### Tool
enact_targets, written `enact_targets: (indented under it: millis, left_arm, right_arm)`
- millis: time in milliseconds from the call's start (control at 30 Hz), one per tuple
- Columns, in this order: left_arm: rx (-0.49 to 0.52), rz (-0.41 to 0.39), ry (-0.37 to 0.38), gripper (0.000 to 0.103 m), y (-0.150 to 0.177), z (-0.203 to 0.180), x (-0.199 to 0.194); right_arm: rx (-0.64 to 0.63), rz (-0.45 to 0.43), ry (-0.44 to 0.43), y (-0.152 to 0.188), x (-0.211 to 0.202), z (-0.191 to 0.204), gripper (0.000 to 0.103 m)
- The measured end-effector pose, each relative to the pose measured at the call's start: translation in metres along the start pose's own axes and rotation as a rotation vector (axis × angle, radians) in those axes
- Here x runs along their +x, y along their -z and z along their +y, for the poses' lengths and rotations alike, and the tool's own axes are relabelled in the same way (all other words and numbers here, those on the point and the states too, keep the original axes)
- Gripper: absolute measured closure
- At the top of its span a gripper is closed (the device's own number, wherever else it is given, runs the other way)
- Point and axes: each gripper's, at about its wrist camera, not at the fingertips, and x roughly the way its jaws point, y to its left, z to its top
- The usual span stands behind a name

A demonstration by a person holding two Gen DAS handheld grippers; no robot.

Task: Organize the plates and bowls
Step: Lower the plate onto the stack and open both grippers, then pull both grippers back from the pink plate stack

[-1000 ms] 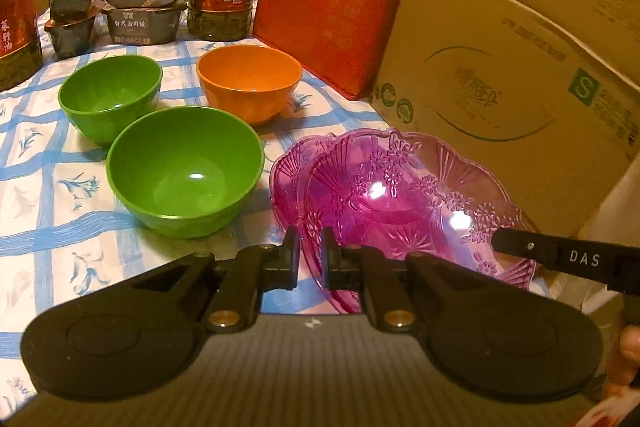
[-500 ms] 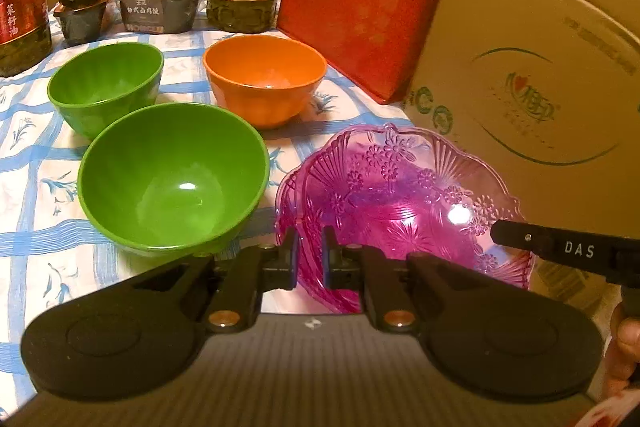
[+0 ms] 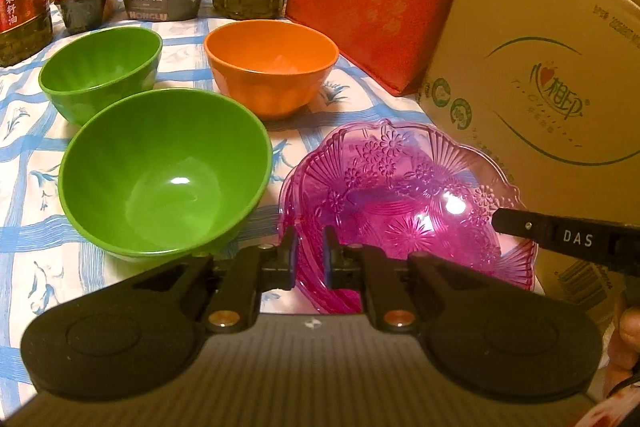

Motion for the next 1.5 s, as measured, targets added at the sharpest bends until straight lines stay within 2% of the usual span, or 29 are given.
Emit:
enact_targets:
  millis: [300, 333, 367, 400, 433, 733, 1067, 1233, 1500]
  left_arm:
    - [-0.005, -0.009, -0.011, 0.089, 0.003, 0.000, 0.005]
    - [-0.003, -0.017, -0.018, 0.083, 0.004, 0.000, 0.005]
    - [-0.001, -0.025, -0.019, 0.076, 0.005, -0.001, 0.004]
    - [-0.003, -0.029, -0.017, 0.073, 0.006, -0.001, 0.003]
    - [-0.005, -0.033, -0.013, 0.070, 0.007, -0.001, 0.002]
    - [-0.015, -0.054, 0.019, 0.069, 0.015, 0.001, -0.018]
    - [-0.027, -0.052, 0.037, 0.060, 0.033, 0.014, -0.058]
    - [-0.041, -0.040, 0.027, 0.055, 0.046, 0.030, -0.082]
    - [-0.083, -0.021, 0.009, 0.055, 0.062, 0.066, -0.116]
  right_arm:
    - [-0.019, -0.026, -0.001, -0.001, 0.010, 0.001, 0.089]
    - [-0.018, -0.032, -0.007, 0.000, 0.011, 0.000, 0.078]
    - [-0.011, -0.039, -0.013, 0.000, 0.011, -0.001, 0.057]
    - [0.004, -0.051, -0.020, 0.000, 0.010, -0.003, 0.048]
    - [0.013, -0.062, -0.027, 0.001, 0.009, -0.004, 0.043]
    - [0.009, -0.082, -0.003, 0.009, -0.012, 0.007, 0.043]
    - [0.066, -0.065, 0.037, 0.033, -0.052, 0.031, 0.043]
    - [0.126, -0.060, 0.031, 0.050, -0.075, 0.043, 0.043]
    - [0.174, -0.007, 0.010, 0.081, -0.097, 0.072, 0.043]
